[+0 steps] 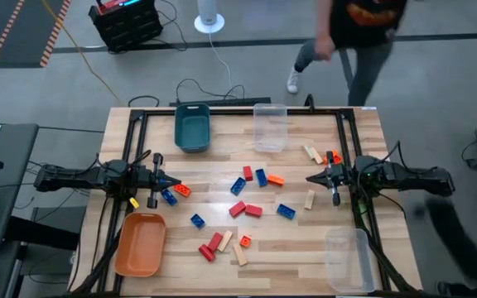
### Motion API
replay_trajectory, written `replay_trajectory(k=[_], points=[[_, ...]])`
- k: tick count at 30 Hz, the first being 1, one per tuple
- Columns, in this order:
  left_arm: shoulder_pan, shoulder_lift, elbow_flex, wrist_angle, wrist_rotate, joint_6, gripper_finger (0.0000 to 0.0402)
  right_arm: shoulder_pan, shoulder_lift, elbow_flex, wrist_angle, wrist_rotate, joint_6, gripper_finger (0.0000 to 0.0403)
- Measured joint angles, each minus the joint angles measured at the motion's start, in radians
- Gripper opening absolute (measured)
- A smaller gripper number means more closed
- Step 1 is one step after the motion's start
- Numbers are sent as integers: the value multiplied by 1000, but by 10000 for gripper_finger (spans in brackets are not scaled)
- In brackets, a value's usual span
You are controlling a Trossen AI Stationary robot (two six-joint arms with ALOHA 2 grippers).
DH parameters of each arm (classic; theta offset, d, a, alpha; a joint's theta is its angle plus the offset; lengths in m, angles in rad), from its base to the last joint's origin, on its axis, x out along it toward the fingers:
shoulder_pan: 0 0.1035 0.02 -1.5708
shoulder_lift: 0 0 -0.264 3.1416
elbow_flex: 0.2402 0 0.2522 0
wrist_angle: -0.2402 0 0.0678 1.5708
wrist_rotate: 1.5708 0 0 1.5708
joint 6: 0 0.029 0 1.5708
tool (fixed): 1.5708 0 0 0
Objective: Sort blocks
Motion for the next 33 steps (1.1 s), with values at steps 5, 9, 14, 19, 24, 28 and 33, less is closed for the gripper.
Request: replay_trajectory(k=[5,9,14,19,24,28,33], points=[[0,0,0,0,0,0,0,0,0,0,0,0,0,0],[0,0,0,5,0,-45,0,0,0,0,0,0,0,0],[0,0,-3,61,-4,-132,0,0,0,0,0,0,0,0],[0,1,-3,65,-16,-215,0,-9,-1,0,2,3,-1,0],[0,2,-2,74,-129,-381,0,-9,-1,0,7,10,-4,0],[1,14,2,72,-102,-354,0,-8,-1,-2,63,11,71,0],[2,106,84,24,-91,-350,0,-9,-1,-27,326,22,162,0]])
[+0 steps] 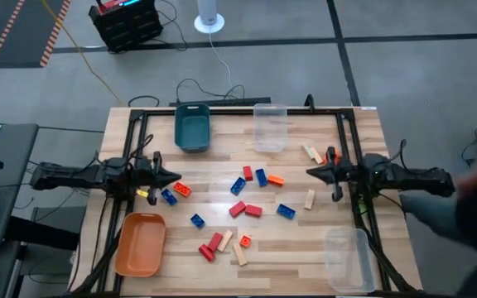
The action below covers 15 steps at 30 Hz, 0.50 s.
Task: Sort blocks
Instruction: Put the orange game piece into the blue bin
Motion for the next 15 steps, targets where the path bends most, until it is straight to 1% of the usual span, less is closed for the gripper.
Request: replay_trajectory(k=[4,8,12,15], points=[[0,131,112,-132,4,-46,0,0,15,-23,171,0,-10,0],[0,270,219,-244,9,-55,0,0,62,-31,245,0,-8,0],[0,400,310,-374,70,-44,0,0,129,-30,324,2,-3,0],[-1,485,363,-468,78,-41,6,-7,177,-30,406,34,12,0]])
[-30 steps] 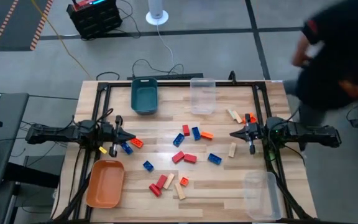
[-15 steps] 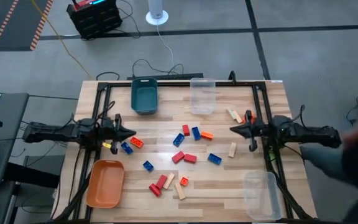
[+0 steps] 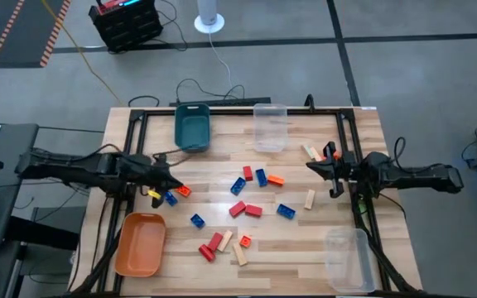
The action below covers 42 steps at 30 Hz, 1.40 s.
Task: Sort blocks
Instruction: Put the orange game piece into the blue bin
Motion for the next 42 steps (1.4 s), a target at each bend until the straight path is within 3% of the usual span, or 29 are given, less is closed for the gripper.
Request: replay_trajectory(k=[4,12,19,23,30,34,37,42], points=[[-10,108,57,-89,0,51,44,1,68,2,77,7,43,0],[-21,343,171,-173,-47,220,154,2,280,50,70,6,71,0],[-21,530,256,-265,-56,310,187,32,488,154,72,-1,39,11],[-21,622,275,-313,-73,354,190,77,626,228,73,2,-18,55],[-21,768,292,-322,-142,444,191,144,864,365,56,104,-94,169],[-21,826,302,-322,-160,483,191,155,957,428,58,111,-104,228],[-21,864,302,-324,-157,516,191,166,1008,463,58,111,-104,253],[-21,916,301,-324,-157,540,191,180,1066,499,58,110,-113,260]])
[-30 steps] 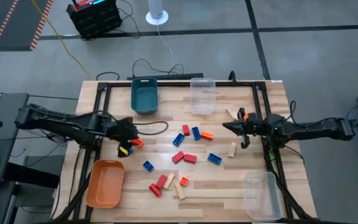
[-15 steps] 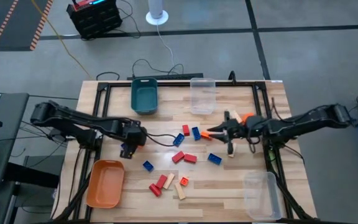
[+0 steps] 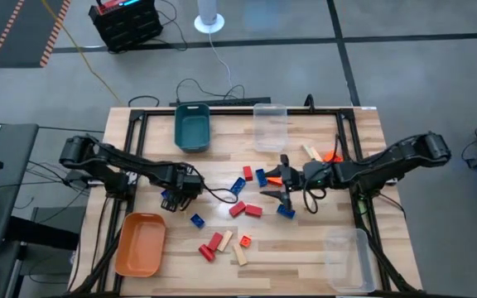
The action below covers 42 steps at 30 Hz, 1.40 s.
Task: Sort blocks
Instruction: Put the orange game piece into the blue bin
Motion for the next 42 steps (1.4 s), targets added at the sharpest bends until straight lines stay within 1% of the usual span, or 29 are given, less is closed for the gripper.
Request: replay_trajectory(k=[3,5,7,12,16,19,21,24,27,31,34,38,42], points=[[0,16,0,-2,-3,-1,187,3,8,7,0,0,-2,260],[0,21,1,-3,-4,0,175,3,8,9,2,0,-2,260],[0,20,1,-5,-3,0,155,3,8,9,1,0,-2,260],[2,-9,-1,-33,-25,16,86,-6,8,9,-5,1,-8,260],[19,-47,-1,-39,-39,51,83,-33,7,9,-32,2,-9,260],[58,-93,8,-41,-103,68,83,-59,7,9,-78,3,19,260],[101,-132,28,-38,-126,77,83,-72,10,9,-96,4,56,260],[185,-184,73,-13,-142,97,83,-77,36,-7,-61,24,111,260],[281,-203,143,-13,-153,110,83,-49,97,-26,0,92,166,259],[395,-190,248,-11,-142,137,83,7,192,-26,71,205,213,249],[493,-146,310,-8,-98,165,83,32,232,-14,90,225,231,239],[635,-30,368,2,2,205,83,41,227,8,85,226,229,230],[733,130,433,-16,14,230,83,40,200,8,77,230,223,227]])
